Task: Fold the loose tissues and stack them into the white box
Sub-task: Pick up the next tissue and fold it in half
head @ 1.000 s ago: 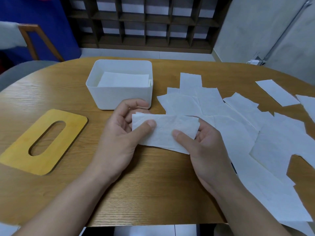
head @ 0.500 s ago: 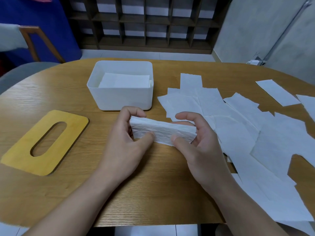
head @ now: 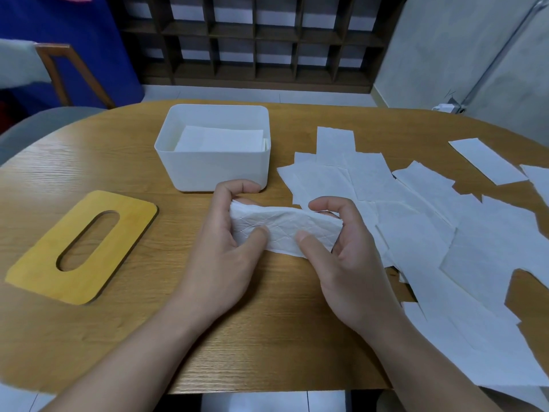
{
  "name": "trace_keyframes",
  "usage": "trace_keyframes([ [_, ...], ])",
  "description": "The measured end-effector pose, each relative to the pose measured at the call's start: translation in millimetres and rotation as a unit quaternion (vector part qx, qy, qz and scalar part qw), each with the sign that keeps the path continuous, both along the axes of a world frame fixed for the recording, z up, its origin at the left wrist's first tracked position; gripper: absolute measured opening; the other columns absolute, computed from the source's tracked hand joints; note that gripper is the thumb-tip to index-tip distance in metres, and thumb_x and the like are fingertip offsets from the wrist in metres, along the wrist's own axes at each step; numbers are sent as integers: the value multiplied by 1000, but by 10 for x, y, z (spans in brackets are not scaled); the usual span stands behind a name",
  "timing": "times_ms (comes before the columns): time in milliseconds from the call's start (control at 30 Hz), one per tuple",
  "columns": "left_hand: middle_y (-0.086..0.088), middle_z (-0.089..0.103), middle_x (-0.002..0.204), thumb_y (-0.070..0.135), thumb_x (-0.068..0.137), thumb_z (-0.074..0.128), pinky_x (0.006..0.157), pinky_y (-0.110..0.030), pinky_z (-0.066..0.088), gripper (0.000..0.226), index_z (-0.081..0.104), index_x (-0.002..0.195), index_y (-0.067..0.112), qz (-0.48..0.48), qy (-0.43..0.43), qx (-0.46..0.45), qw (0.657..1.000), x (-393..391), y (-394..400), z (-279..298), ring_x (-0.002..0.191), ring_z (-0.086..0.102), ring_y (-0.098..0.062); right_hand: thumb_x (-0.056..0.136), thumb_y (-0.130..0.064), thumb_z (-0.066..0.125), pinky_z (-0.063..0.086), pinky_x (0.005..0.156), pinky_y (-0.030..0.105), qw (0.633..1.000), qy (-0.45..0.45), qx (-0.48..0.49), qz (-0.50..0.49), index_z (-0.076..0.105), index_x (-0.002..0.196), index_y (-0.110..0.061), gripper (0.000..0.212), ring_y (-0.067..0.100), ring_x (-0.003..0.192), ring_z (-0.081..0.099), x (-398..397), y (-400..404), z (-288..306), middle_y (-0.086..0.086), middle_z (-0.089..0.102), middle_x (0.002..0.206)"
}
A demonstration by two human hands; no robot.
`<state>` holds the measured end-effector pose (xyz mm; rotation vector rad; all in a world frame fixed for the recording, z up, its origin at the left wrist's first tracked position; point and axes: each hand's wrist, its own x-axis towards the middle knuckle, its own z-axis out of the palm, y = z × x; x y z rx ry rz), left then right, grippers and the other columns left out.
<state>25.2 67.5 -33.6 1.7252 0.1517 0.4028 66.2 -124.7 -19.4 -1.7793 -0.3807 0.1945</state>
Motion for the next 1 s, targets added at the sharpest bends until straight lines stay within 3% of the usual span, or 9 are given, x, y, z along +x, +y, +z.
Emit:
trace_keyframes([
  [133,-1,70,111,-7,100,67,97,-53,56,59,54,142,32,12,1,-10,1000,-9,21,28,102,69,-26,107,-22,71,68,78,32,1000,0,23,-19,58,128,-34,27,8,95,79,-13,30,11,-16,79,105],
  [233,-4,75,119,-1,102,70,99,-57,60,64,48,148,37,15,11,-25,1000,-27,35,72,112,74,-26,108,-15,68,67,77,26,998,-7,39,-41,68,121,-22,15,3,103,79,3,23,15,-18,82,111],
  [333,2,76,107,14,102,76,91,-52,63,72,36,154,43,24,42,67,997,-63,93,116,98,77,-18,108,-11,68,66,68,26,996,14,62,-57,71,117,-14,10,5,101,80,25,-24,29,-17,83,111],
  [400,0,75,97,20,101,77,82,-53,61,70,35,150,46,28,50,118,991,-97,121,177,86,73,-22,107,-12,69,68,69,30,995,31,65,-66,71,120,-17,14,7,103,81,31,-39,33,-16,83,114],
  [567,-4,70,86,16,101,75,65,-40,52,43,41,124,31,39,12,112,993,-96,204,348,73,63,-24,101,-13,78,66,67,28,992,13,56,-115,51,138,-35,52,16,94,83,35,10,129,-6,80,117],
  [733,4,55,80,19,103,71,57,-27,36,17,56,106,26,84,-33,198,976,30,371,494,69,50,-18,101,-13,77,66,64,42,990,-89,10,-110,60,117,-30,29,23,72,78,166,212,348,-16,68,110],
  [833,19,62,98,14,106,66,67,-24,45,16,63,110,30,121,-60,196,971,134,487,588,85,59,-14,104,-16,75,47,52,28,984,-146,-13,-99,68,113,-28,17,18,61,66,397,413,513,-12,70,93],
  [900,24,63,110,15,108,62,89,-32,49,18,65,114,32,150,-61,207,965,232,569,612,106,58,-6,104,-19,75,49,63,15,977,-184,-36,-97,70,116,-28,16,10,75,67,573,565,629,-16,70,97],
  [1000,27,61,117,18,110,57,104,-50,44,21,65,120,35,204,-60,235,948,388,719,655,120,47,-7,104,-26,74,55,89,20,959,-243,-110,-92,71,118,-32,15,4,104,66,836,822,747,-21,70,108],
])
